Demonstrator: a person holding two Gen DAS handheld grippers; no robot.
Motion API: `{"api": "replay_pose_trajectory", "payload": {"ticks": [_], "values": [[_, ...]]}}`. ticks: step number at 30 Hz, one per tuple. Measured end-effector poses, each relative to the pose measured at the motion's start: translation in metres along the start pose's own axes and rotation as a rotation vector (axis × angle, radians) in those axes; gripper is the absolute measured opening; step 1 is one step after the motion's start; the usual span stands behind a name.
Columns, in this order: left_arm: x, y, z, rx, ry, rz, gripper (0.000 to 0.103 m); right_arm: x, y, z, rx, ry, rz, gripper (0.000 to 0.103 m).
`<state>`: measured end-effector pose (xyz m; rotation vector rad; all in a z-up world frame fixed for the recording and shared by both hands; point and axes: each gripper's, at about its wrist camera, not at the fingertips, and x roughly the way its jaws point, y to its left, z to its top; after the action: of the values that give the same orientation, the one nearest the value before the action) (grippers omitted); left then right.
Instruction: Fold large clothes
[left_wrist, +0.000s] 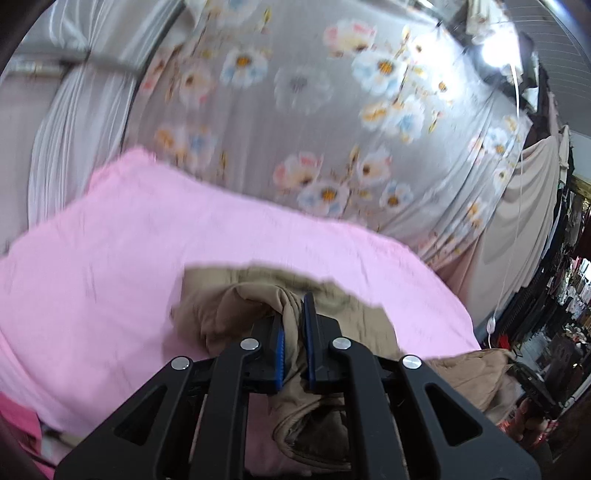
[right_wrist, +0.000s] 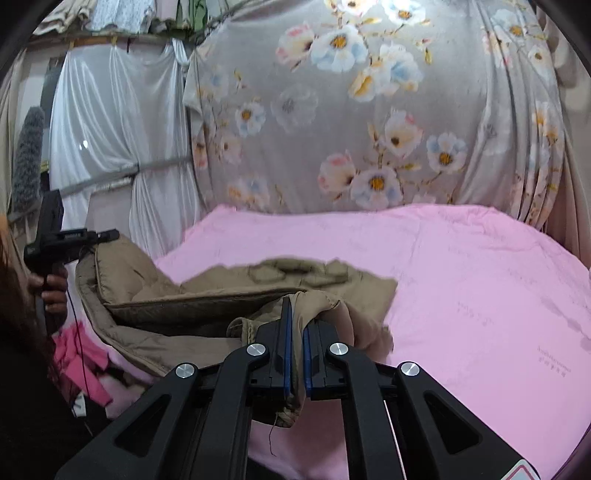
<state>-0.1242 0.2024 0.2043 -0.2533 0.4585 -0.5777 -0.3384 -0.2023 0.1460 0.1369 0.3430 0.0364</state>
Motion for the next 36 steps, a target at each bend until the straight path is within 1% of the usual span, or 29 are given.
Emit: {"api": "replay_pose_trajectory", "payload": {"ticks": [1, 2, 3, 5, 6, 8, 11, 12, 16, 18, 22, 25, 28, 31, 32, 36], "values": [[0.006, -0.002, 0.014, 0.012, -0.032, 0.015, 0.008, 0.003, -0.005, 0.014, 0.015, -0.043, -0.004, 0.004], [0.014, -0.002, 0.023, 0.014, -0.046, 0.032, 0.008, 0.01, -0.012, 0.026, 0.037, -0.078, -0.004, 0.004], [0.023, -0.002, 0.031, 0.015, -0.053, 0.052, 0.009, 0.022, -0.018, 0.038, 0.053, -0.104, -0.014, 0.004], [0.06, 0.005, 0.046, 0.016, -0.042, 0.108, 0.009, 0.053, -0.029, 0.055, 0.064, -0.125, -0.058, 0.004], [0.086, 0.007, 0.053, 0.017, -0.02, 0.154, 0.009, 0.071, -0.035, 0.062, 0.073, -0.122, -0.073, 0.004], [0.126, 0.018, 0.055, 0.015, 0.019, 0.219, 0.009, 0.115, -0.046, 0.072, 0.113, -0.098, -0.11, 0.004], [0.196, 0.038, 0.054, -0.003, 0.093, 0.313, 0.009, 0.178, -0.065, 0.074, 0.164, -0.058, -0.17, 0.004], [0.218, 0.044, 0.052, -0.002, 0.115, 0.345, 0.009, 0.192, -0.067, 0.071, 0.182, -0.047, -0.19, 0.004], [0.28, 0.062, 0.042, 0.001, 0.189, 0.425, 0.01, 0.255, -0.09, 0.066, 0.249, 0.02, -0.259, 0.004], [0.313, 0.076, 0.034, -0.005, 0.245, 0.448, 0.011, 0.281, -0.097, 0.06, 0.274, 0.053, -0.288, 0.004], [0.356, 0.096, 0.017, -0.019, 0.332, 0.466, 0.012, 0.322, -0.112, 0.042, 0.323, 0.125, -0.329, 0.004], [0.38, 0.104, 0.002, -0.011, 0.373, 0.485, 0.013, 0.345, -0.118, 0.028, 0.328, 0.176, -0.357, 0.005], [0.391, 0.109, -0.006, -0.005, 0.383, 0.491, 0.015, 0.362, -0.127, 0.016, 0.349, 0.221, -0.362, 0.006], [0.397, 0.114, -0.01, -0.027, 0.387, 0.478, 0.016, 0.37, -0.135, 0.006, 0.372, 0.241, -0.357, 0.006], [0.398, 0.115, -0.012, -0.033, 0.386, 0.474, 0.017, 0.372, -0.137, 0.004, 0.381, 0.25, -0.352, 0.008], [0.397, 0.12, -0.013, -0.058, 0.381, 0.444, 0.019, 0.371, -0.142, 0.005, 0.406, 0.259, -0.323, 0.01]]}}
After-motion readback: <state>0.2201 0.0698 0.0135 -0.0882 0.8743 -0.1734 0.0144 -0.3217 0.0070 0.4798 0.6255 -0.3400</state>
